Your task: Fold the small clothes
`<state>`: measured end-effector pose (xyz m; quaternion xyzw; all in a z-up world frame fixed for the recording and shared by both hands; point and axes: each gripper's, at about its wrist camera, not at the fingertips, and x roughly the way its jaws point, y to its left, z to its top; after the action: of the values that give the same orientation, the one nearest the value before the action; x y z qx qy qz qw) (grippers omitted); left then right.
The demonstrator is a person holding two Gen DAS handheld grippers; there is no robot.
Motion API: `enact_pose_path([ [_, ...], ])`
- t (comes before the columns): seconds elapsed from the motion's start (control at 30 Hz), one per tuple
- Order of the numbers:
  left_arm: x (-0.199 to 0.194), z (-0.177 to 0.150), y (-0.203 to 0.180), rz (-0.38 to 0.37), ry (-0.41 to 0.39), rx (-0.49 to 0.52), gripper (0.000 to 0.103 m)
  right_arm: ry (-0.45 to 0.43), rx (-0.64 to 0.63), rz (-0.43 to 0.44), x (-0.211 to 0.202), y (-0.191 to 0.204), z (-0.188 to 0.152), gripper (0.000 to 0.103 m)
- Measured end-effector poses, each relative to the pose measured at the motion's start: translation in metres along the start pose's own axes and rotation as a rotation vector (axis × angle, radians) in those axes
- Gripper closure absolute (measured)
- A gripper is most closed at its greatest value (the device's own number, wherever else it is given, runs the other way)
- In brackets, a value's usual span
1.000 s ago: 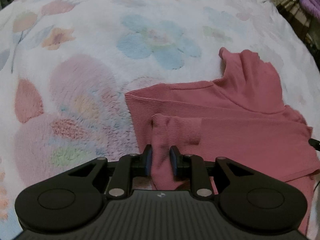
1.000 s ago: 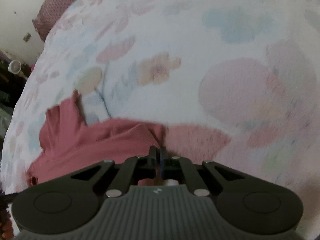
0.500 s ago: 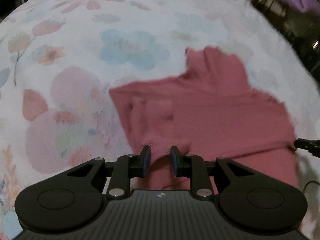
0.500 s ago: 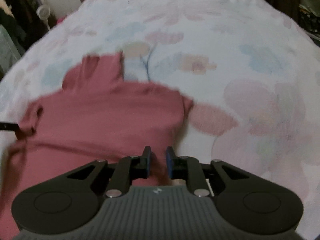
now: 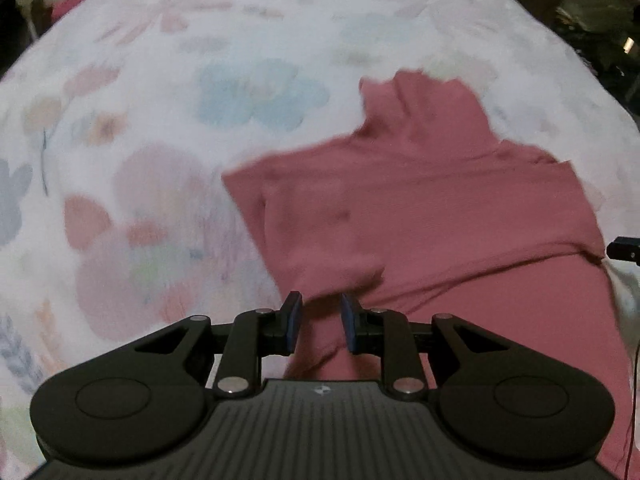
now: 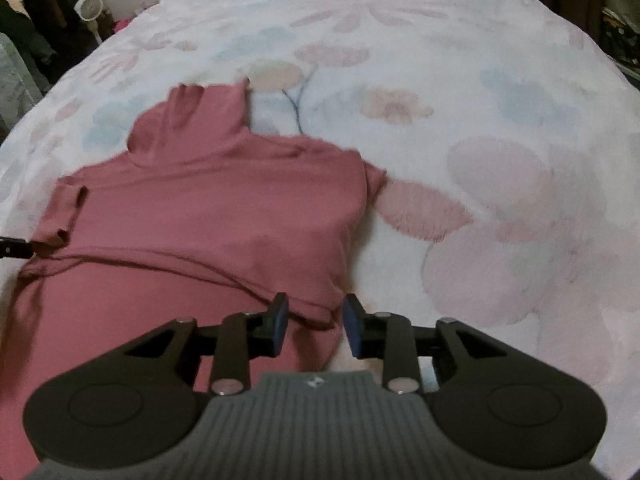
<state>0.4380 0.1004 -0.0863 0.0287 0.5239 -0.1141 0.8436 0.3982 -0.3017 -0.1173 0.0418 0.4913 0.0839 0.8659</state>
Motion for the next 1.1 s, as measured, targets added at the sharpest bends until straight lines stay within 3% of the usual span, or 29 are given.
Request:
enact_pose_path([
  [0.13, -0.009, 0.022, -0.005, 0.006, -0.035, 0.038, 0.069, -0.005, -0.069, -0.012, -0.011, 0.009, 0.020, 0.065],
  [0.4, 0.010, 0.067, -0.009, 0.015, -0.085, 0.069, 0.066, 0.025, -0.191, -0.026, 0.012, 0.033, 0.073, 0.062],
  [0.5, 0.026, 0.082, 0.001, -0.028, -0.096, 0.032, 0.060, 0.033, -0.196, -0.009, 0.032, 0.039, 0.095, 0.062],
  [0.8, 0.087, 0.117, 0.028, -0.145, -0.070, -0.101, 0.060, 0.019, -0.162, 0.114, 0.098, 0.064, 0.159, 0.063],
  [0.93, 0.110, 0.133, 0.029, -0.212, -0.072, -0.135, 0.060, 0.022, -0.156, 0.127, 0.128, 0.074, 0.184, 0.063],
  [1.1, 0.131, 0.154, 0.019, -0.301, -0.073, -0.167, 0.051, 0.005, -0.077, 0.157, 0.153, 0.071, 0.209, 0.063],
])
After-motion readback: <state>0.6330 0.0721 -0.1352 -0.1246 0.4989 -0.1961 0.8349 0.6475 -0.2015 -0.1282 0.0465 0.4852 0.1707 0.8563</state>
